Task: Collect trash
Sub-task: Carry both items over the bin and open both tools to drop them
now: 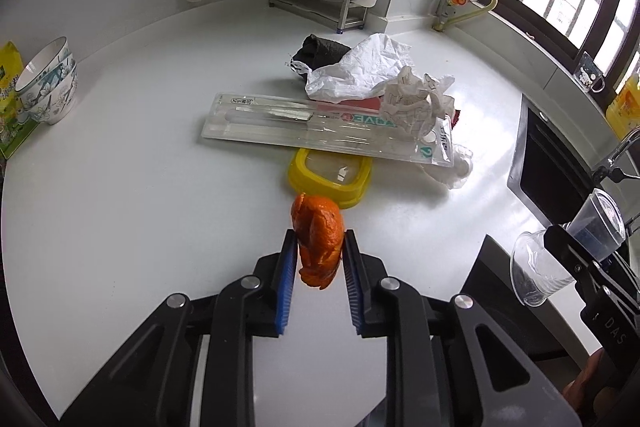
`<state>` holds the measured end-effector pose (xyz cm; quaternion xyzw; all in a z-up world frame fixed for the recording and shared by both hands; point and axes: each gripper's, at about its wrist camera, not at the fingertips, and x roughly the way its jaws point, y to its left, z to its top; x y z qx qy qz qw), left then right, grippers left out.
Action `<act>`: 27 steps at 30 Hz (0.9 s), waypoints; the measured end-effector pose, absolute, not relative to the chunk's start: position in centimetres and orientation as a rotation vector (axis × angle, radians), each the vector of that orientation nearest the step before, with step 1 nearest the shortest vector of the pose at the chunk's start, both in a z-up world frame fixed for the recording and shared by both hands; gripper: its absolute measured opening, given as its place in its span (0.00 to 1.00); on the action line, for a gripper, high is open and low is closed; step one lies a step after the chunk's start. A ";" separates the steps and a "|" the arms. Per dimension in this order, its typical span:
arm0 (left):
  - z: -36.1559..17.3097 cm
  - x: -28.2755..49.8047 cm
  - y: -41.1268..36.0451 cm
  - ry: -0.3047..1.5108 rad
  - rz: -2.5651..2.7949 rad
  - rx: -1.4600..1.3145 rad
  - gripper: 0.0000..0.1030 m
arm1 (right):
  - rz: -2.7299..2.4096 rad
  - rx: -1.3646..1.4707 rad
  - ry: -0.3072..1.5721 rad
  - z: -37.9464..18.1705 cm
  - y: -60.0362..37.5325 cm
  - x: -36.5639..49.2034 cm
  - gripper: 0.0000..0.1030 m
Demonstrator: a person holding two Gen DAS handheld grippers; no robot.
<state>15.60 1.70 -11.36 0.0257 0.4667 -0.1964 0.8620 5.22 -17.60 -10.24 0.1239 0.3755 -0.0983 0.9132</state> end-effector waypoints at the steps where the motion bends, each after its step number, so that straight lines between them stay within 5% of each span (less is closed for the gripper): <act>1: -11.1 15.0 1.5 0.979 -0.414 0.057 0.22 | -0.198 0.258 0.780 -10.2 -17.8 4.7 0.57; 27: -15.1 1.0 -4.6 1.117 -0.521 0.180 0.22 | -0.012 0.247 1.106 -17.1 -18.8 -5.2 0.57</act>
